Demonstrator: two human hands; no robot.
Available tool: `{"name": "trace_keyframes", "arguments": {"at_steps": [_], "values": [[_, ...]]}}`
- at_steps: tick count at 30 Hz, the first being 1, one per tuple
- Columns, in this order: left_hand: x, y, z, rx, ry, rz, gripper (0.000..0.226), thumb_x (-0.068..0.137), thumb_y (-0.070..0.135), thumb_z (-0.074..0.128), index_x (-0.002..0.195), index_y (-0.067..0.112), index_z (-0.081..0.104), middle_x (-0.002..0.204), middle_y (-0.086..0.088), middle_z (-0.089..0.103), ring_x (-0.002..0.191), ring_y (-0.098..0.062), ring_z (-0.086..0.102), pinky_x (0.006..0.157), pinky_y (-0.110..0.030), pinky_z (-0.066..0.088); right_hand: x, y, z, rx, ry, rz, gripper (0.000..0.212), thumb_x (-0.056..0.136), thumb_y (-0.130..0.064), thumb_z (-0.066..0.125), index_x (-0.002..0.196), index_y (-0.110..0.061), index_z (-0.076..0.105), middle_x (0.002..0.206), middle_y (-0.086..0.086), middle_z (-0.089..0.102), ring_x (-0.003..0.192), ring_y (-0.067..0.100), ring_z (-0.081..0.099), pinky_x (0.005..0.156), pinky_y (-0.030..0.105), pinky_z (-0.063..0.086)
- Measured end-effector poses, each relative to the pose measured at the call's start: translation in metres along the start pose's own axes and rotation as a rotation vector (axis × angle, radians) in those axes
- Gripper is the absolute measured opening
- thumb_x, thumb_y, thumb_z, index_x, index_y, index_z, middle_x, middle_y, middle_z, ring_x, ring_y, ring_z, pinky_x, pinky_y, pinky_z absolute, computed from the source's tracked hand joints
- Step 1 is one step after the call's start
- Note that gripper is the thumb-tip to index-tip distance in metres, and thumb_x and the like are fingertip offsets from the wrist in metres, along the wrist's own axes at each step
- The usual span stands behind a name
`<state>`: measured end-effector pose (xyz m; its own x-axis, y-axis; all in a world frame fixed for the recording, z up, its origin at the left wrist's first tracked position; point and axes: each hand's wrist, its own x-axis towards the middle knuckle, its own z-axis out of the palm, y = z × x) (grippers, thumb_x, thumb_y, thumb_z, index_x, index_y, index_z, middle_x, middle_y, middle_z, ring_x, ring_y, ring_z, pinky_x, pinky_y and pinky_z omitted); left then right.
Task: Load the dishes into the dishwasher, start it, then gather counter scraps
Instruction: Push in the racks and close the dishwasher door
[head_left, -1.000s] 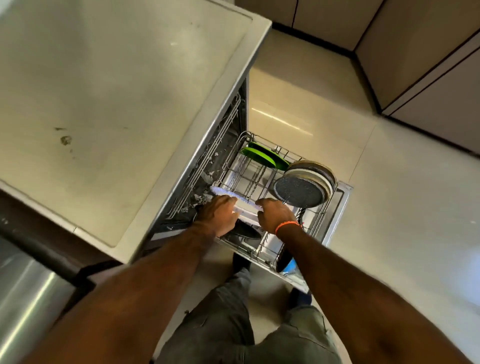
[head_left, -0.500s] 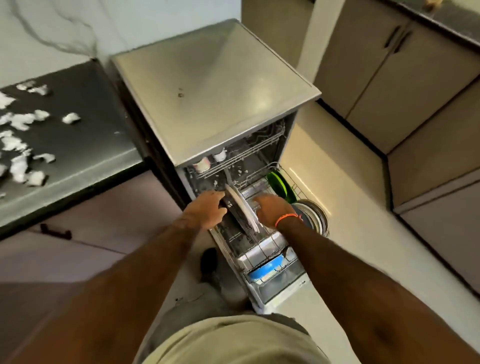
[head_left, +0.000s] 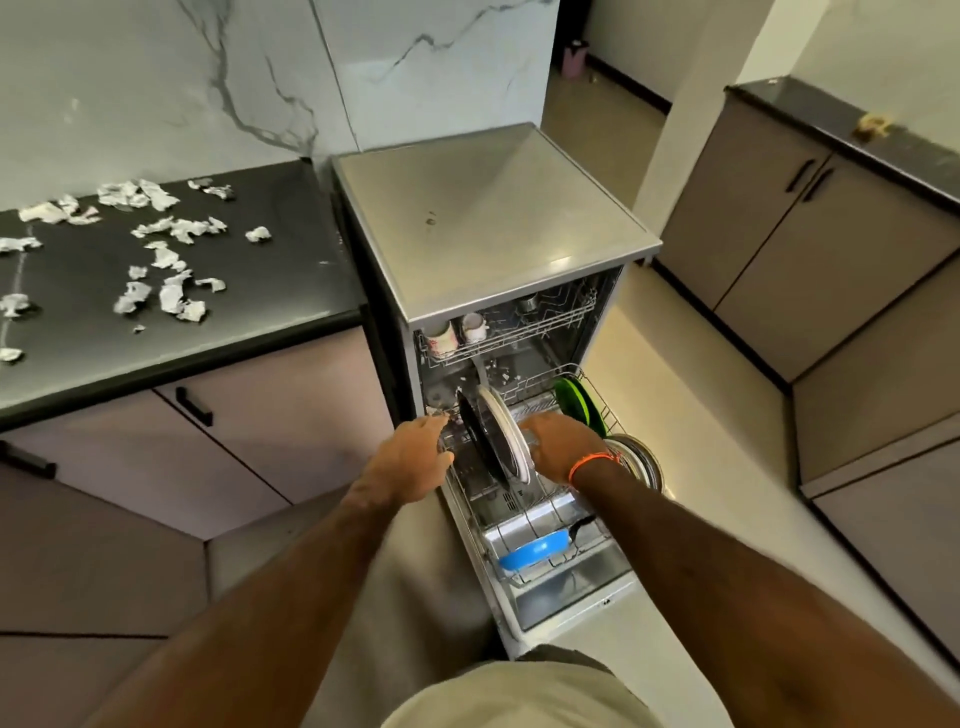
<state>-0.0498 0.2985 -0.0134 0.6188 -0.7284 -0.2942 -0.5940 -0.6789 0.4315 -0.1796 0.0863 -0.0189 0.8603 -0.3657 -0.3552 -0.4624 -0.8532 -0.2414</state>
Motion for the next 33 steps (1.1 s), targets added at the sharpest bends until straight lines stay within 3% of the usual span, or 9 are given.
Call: {"name": "trace_keyframes", "arguments": {"at_steps": [6, 16, 22, 33], "values": [[-0.037, 0.004, 0.027, -0.01, 0.016, -0.018, 0.065, 0.097, 0.035, 0.056, 0.155, 0.013, 0.034, 0.156, -0.01, 0.043, 0.143, -0.03, 0.039, 0.116, -0.046, 0.035, -0.039, 0.0, 0.012, -0.041, 0.019, -0.011, 0.059, 0.087, -0.017, 0.058, 0.145, -0.018, 0.048, 0.147, 0.009, 0.052, 0.131, 0.029, 0.052, 0.108, 0.044, 0.046], [-0.072, 0.042, 0.065, -0.035, 0.055, -0.059, 0.07, 0.096, 0.034, 0.059, 0.157, 0.014, 0.03, 0.158, -0.009, 0.04, 0.145, -0.027, 0.036, 0.118, -0.045, 0.035, -0.071, 0.045, 0.019, -0.01, 0.01, -0.044, 0.05, 0.087, -0.016, 0.06, 0.137, -0.017, 0.054, 0.138, 0.009, 0.059, 0.123, 0.027, 0.056, 0.104, 0.042, 0.048], [-0.072, 0.088, 0.104, -0.081, 0.112, -0.173, 0.062, 0.094, 0.033, 0.061, 0.149, 0.016, 0.039, 0.148, -0.01, 0.051, 0.135, -0.026, 0.048, 0.111, -0.043, 0.044, -0.071, 0.097, 0.005, -0.031, -0.039, -0.155, 0.057, 0.09, -0.017, 0.06, 0.145, -0.017, 0.048, 0.145, 0.01, 0.052, 0.13, 0.03, 0.051, 0.109, 0.045, 0.044], [-0.062, 0.197, 0.157, -0.145, 0.196, -0.309, 0.062, 0.095, 0.035, 0.063, 0.149, 0.017, 0.039, 0.149, -0.007, 0.049, 0.137, -0.025, 0.045, 0.113, -0.046, 0.042, -0.075, 0.21, -0.015, -0.142, -0.071, -0.308, 0.055, 0.092, -0.019, 0.06, 0.145, -0.025, 0.047, 0.149, 0.003, 0.05, 0.134, 0.026, 0.049, 0.108, 0.044, 0.045]]}}
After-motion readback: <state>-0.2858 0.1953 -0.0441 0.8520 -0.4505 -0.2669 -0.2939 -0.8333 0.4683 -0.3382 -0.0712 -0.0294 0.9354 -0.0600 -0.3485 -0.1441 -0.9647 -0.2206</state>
